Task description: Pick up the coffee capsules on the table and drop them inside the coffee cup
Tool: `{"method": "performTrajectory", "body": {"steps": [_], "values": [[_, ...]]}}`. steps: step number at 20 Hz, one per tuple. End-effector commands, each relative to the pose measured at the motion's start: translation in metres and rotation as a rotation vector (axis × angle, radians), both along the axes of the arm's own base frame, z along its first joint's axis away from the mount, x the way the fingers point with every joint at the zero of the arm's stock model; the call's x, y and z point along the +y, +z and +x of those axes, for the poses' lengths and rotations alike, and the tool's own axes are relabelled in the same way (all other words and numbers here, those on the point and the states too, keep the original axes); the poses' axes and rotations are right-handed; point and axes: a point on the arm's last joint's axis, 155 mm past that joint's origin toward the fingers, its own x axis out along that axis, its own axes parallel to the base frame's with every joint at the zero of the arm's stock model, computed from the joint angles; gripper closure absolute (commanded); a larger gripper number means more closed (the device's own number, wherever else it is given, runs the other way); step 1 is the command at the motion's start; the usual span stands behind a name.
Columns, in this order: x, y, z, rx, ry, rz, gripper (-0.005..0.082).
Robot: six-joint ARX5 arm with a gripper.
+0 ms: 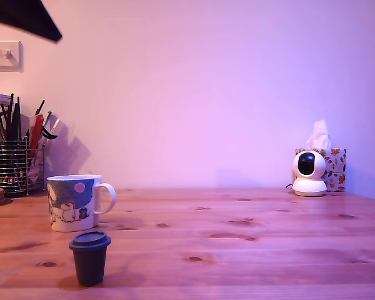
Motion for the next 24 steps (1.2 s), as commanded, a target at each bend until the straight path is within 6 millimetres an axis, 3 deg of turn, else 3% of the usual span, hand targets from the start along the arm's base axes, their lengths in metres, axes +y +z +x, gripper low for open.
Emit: {"method": "performTrajectory", "body": {"steps": [1,6,11,16,24], "values": [[0.0,-0.015,-0.016,0.011,-0.027,0.005,0.0793],[-0.003,-0.037,-0.065,-0.033,-0.157,0.022,0.0793],[0.007,-0.088,-0.105,0.121,-0.186,0.08,0.0793],[0.022,-0.115,-0.118,0.197,-0.172,0.188,0.0793],[0.025,-0.119,-0.122,0.219,-0.169,0.204,0.0793]]}}
